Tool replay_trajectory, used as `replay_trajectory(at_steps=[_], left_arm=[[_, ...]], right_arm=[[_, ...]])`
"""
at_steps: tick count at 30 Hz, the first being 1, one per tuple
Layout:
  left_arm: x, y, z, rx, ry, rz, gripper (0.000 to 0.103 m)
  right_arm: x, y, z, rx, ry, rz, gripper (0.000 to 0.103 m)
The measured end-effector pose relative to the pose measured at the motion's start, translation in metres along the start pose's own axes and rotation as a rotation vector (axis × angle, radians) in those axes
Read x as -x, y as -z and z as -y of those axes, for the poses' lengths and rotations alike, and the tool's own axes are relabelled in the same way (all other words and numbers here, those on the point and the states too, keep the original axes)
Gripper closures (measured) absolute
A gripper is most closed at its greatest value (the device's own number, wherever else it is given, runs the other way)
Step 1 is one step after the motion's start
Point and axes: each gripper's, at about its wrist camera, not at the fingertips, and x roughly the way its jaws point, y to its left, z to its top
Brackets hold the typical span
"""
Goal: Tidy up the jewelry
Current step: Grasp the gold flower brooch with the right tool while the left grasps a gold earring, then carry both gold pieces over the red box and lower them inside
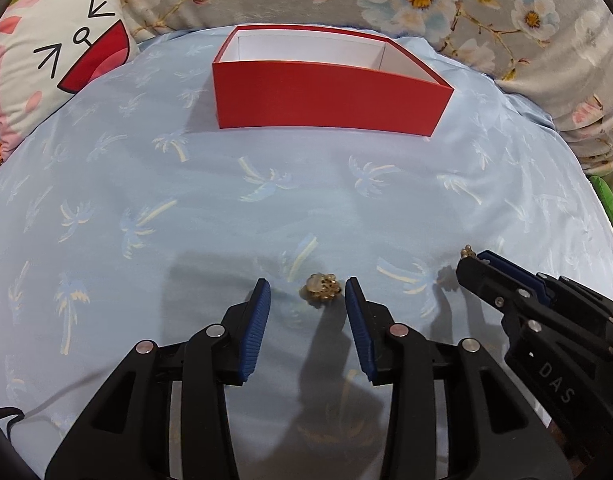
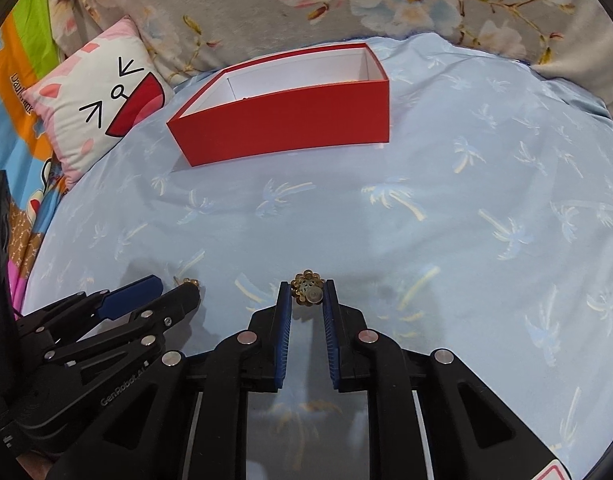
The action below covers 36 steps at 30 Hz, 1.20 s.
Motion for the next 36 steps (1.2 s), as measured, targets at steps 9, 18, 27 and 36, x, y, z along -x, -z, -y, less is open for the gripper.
replay_trajectory(at_steps=[9,18,27,36], left_arm=[[0.001,0.001,0.002,-0.007,0.015,0.003,0.066],[-0.001,0.000,0.003,0.005,0.012,0.011,0.059],[-0.002,0.000,0.004,0.001,0.030,0.010,0.085],[0.005,-0.005,0.009,-0.021,0.024,0.026,0.085]], right_arm=[[0.004,0.006,0.005,-0.011,-0.005,0.001,0.088],[0.009,0.008,0.008,-0.015,-0.009,0.009,0.088],[0.010,0.008,0.009,-0.021,-0.012,0.010,0.088],[0.015,0.004,0.008,-0.022,-0.023,0.020,0.088]])
